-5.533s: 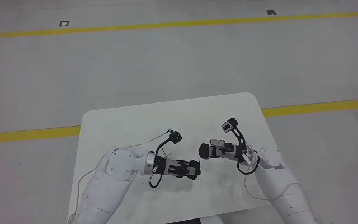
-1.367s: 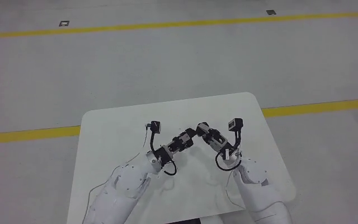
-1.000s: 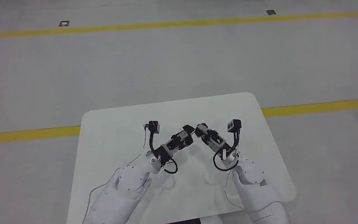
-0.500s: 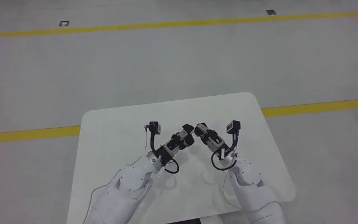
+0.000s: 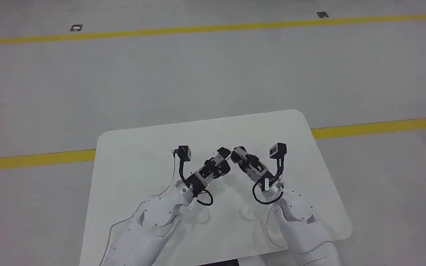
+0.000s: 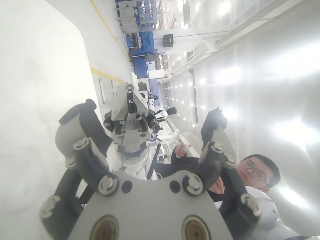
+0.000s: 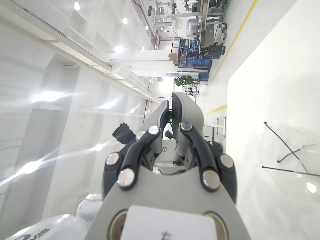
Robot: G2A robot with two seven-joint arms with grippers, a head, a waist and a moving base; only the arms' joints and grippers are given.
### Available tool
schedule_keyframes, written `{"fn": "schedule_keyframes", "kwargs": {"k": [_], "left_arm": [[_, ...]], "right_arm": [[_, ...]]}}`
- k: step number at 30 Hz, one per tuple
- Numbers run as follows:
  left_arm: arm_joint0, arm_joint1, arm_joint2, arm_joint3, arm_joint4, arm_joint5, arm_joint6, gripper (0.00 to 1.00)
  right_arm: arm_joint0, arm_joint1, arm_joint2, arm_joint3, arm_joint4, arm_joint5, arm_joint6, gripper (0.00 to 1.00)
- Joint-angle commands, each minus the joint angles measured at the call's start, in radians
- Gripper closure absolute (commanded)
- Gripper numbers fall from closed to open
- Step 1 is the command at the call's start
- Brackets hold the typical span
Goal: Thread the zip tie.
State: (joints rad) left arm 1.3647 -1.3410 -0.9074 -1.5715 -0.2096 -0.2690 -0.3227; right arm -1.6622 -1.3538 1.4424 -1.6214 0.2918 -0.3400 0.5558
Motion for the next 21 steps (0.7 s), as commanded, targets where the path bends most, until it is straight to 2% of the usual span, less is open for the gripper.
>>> {"fn": "schedule_keyframes", "kwargs": {"k": [1, 7, 13, 17, 21], "left_arm": [[-0.002, 0.000, 0.003, 0.001, -0.002, 0.000, -0.001, 0.00], [-0.005, 0.002, 0.003, 0.004, -0.012, -0.001, -0.001, 0.00], [-0.009, 0.003, 0.004, 0.006, -0.022, -0.002, -0.003, 0.01], [-0.012, 0.004, 0.004, 0.009, -0.023, -0.001, -0.004, 0.18], [-0.013, 0.005, 0.003, 0.010, -0.027, -0.001, -0.005, 0.24]], "right_arm": [[0.000, -0.001, -0.003, 0.001, -0.018, 0.000, -0.013, 1.00], [0.001, -0.001, -0.010, -0.003, -0.105, 0.000, -0.051, 1.00], [0.005, -0.003, -0.022, 0.007, -0.139, 0.000, -0.072, 1.00], [0.009, -0.003, -0.026, 0.017, -0.152, 0.000, -0.082, 1.00], [0.013, -0.003, -0.031, 0.024, -0.161, 0.000, -0.089, 1.00]]}}
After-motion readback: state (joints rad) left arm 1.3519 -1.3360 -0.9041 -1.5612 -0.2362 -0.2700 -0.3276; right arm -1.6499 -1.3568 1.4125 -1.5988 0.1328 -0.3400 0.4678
